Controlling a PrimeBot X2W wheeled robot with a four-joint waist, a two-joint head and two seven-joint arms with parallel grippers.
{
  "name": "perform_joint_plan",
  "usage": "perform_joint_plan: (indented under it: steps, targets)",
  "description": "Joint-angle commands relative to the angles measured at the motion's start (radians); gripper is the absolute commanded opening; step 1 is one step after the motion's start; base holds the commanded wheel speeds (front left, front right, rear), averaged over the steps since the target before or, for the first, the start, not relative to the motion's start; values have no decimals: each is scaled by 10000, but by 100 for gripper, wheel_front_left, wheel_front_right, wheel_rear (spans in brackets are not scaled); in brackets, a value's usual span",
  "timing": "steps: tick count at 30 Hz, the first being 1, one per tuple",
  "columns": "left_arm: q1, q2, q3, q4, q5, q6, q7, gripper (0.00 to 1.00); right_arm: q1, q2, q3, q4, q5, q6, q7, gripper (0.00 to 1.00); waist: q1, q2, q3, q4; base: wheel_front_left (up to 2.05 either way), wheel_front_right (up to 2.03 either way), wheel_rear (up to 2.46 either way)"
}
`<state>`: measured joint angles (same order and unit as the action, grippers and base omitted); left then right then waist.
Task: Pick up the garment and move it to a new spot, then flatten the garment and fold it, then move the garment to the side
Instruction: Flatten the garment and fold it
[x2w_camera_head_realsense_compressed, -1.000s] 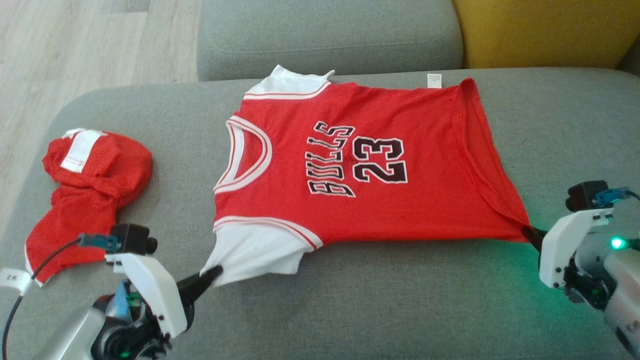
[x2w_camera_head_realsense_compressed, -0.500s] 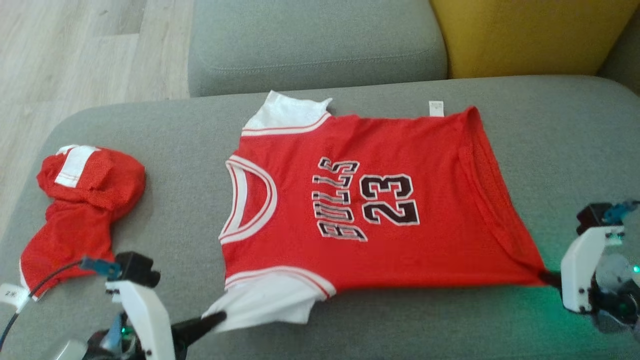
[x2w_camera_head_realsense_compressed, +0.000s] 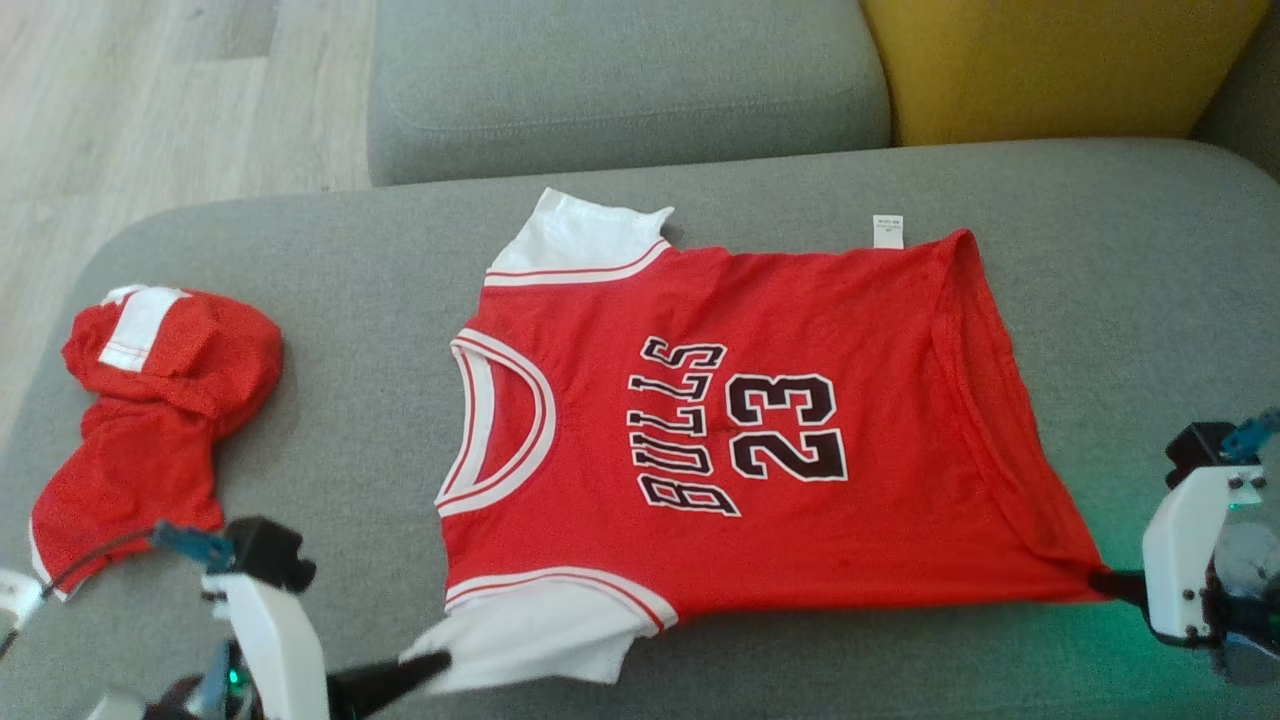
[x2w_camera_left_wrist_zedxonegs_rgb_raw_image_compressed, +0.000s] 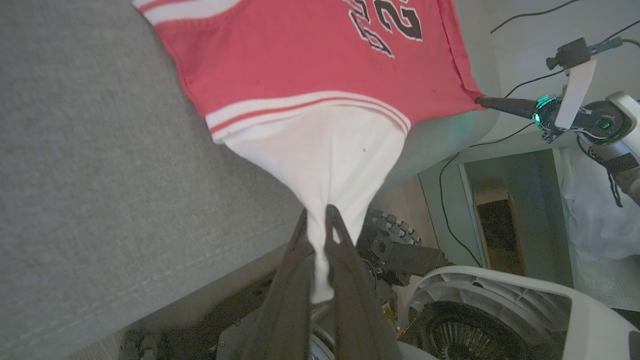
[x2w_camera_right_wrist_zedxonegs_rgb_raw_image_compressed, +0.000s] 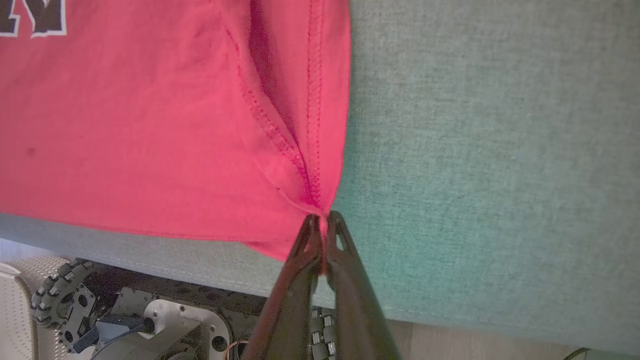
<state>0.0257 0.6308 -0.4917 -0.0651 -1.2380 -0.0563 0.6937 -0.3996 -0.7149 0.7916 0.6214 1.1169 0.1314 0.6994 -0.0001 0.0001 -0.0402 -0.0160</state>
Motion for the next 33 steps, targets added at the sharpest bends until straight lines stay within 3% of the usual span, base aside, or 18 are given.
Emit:
perform_joint_plan:
  steps: [1, 12, 33]
  targets:
    - [-940, 441, 707, -340, -7, 32, -58, 0, -275, -327, -212, -183, -104, -7, 6, 0, 1, -1, 90, -23, 0, 0, 0]
    - [-2731, 64, 729, -108, 182, -43, 198, 0, -1299, 362, -1036, 68, -911, -7, -21, 0, 1, -1, 731, -86, 0, 0, 0]
    - [-5449, -1354, 472, 2334, 945, -430, -631, 0, -2774, 1307, -1561, 975, -2370, -7, -1306, 0, 1, -1, 1991, -162, 0, 0, 0]
